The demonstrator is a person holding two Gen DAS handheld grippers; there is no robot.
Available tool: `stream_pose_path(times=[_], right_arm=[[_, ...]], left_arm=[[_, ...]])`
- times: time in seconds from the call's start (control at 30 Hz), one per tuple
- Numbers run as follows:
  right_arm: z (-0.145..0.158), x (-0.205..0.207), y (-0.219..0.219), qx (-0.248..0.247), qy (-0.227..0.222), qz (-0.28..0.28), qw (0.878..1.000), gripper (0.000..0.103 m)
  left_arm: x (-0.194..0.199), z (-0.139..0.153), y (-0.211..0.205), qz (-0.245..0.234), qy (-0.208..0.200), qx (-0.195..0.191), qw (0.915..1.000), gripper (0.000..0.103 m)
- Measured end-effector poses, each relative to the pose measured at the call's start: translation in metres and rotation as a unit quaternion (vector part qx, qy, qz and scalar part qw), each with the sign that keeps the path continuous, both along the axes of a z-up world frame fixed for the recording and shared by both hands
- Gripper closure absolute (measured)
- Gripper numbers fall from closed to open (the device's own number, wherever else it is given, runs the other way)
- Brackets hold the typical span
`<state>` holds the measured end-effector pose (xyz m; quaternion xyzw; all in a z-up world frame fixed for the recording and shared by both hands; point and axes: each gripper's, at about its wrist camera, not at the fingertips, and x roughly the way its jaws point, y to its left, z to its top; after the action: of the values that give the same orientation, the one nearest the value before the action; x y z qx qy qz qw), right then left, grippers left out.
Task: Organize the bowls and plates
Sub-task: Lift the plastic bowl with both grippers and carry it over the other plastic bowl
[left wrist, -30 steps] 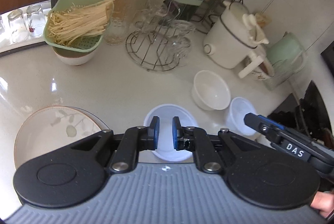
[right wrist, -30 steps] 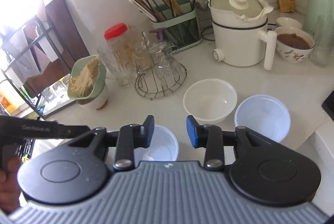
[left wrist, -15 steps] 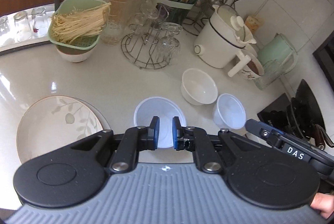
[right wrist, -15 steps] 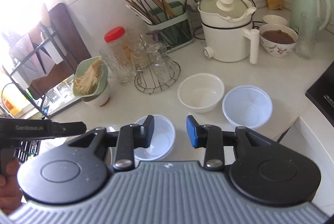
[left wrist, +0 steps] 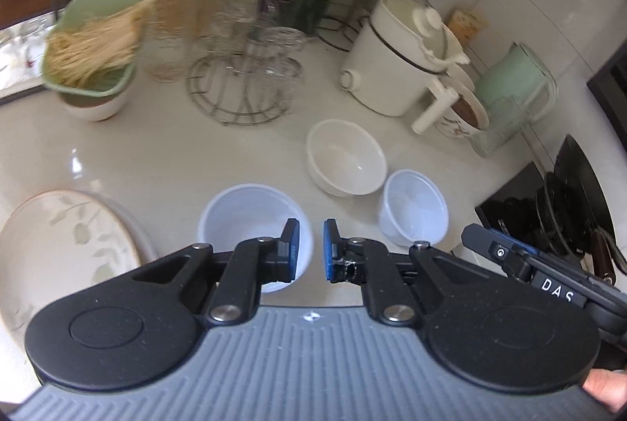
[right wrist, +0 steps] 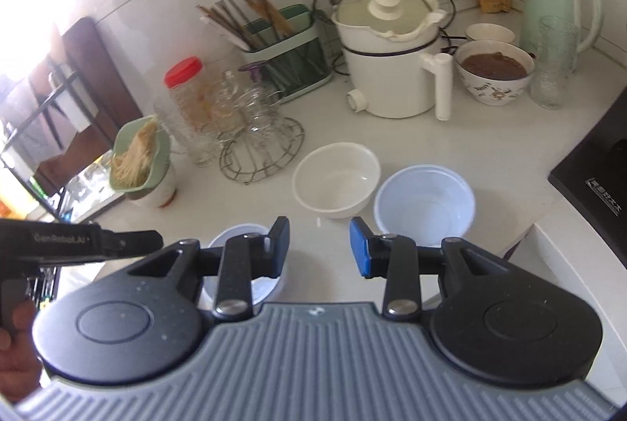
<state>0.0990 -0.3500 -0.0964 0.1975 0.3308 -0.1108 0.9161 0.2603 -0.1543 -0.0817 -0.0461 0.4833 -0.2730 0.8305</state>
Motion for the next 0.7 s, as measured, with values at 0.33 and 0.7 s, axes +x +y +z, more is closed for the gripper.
stream_pose_path(times=[0.33,0.7], right_arm=[[-0.015,0.004,-0.036,-0.043,0.011,-0.02,0.999,0.066],[-0.049,0.014,-0.069,-0.05,0.017,-0.041,0.998,0.066]], left_arm=[[0.02,-0.025,-0.07,-0.047,0.001,0.021,0.9987,0.09],[0.05,-0.061,-0.111,-0.049,0.037,0.01,0.9981,0.082]])
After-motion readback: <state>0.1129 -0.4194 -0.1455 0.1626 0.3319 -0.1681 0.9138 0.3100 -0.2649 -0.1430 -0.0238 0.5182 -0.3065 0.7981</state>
